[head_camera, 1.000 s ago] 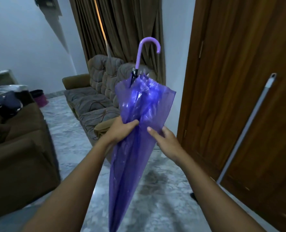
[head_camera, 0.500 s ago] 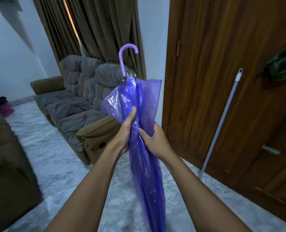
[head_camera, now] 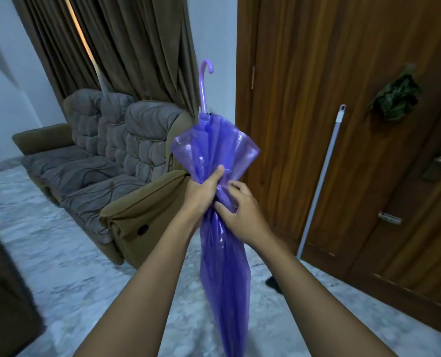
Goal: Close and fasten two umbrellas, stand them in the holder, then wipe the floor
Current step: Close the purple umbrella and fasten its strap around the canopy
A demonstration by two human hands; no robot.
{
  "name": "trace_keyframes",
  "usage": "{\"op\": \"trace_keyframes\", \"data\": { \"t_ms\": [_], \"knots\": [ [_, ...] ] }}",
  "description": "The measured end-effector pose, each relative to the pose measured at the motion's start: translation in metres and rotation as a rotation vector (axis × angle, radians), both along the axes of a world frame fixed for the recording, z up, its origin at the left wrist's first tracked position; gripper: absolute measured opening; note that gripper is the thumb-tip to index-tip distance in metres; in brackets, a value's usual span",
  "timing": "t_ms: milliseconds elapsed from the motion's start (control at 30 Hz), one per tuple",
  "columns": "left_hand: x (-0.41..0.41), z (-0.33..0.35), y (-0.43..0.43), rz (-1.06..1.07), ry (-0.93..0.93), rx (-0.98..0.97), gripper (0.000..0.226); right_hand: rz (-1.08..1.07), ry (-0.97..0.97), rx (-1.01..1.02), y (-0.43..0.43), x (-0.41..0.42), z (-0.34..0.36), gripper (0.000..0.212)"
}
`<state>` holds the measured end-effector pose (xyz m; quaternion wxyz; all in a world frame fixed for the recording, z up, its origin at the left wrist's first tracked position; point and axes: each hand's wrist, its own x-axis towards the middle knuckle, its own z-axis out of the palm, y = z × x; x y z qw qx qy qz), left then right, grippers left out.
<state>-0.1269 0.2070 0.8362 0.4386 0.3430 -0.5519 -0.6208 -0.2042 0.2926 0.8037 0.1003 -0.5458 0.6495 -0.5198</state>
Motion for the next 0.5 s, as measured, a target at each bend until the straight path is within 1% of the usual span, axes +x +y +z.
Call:
{"op": "trace_keyframes", "data": {
  "t_ms": [67,100,167,233,267,333,400,500],
  "knots": [
    [-0.002,0.005,-0.003,-0.004,0.035,0.087,0.027,0.083,-0.101,-0.031,0.010,-0.008,0.002,0.034],
    [-0.003,0.007,-0.004,-0.017,0.060,0.112,0.025,0.127,-0.177,-0.061,0.015,-0.012,0.005,0.030],
    [-0.005,0.009,-0.003,-0.055,0.109,0.157,0.031,0.177,-0.321,-0.107,0.022,-0.021,0.012,0.023],
    [-0.009,0.008,0.001,-0.103,0.148,0.193,0.038,0.116,-0.384,-0.116,0.022,-0.029,0.015,0.020],
    [-0.011,0.007,0.003,-0.121,0.168,0.208,0.039,0.070,-0.387,-0.101,0.022,-0.034,0.014,0.016],
    [-0.014,0.006,0.004,-0.122,0.183,0.223,0.039,-0.011,-0.299,-0.033,0.024,-0.044,0.014,0.006],
    [-0.013,0.007,0.003,-0.112,0.191,0.228,0.040,-0.030,-0.196,0.046,0.030,-0.054,0.014,0.014],
    [-0.012,0.005,0.000,-0.129,0.188,0.222,0.047,0.064,-0.208,0.109,0.040,-0.059,0.017,0.029]
  ]
}}
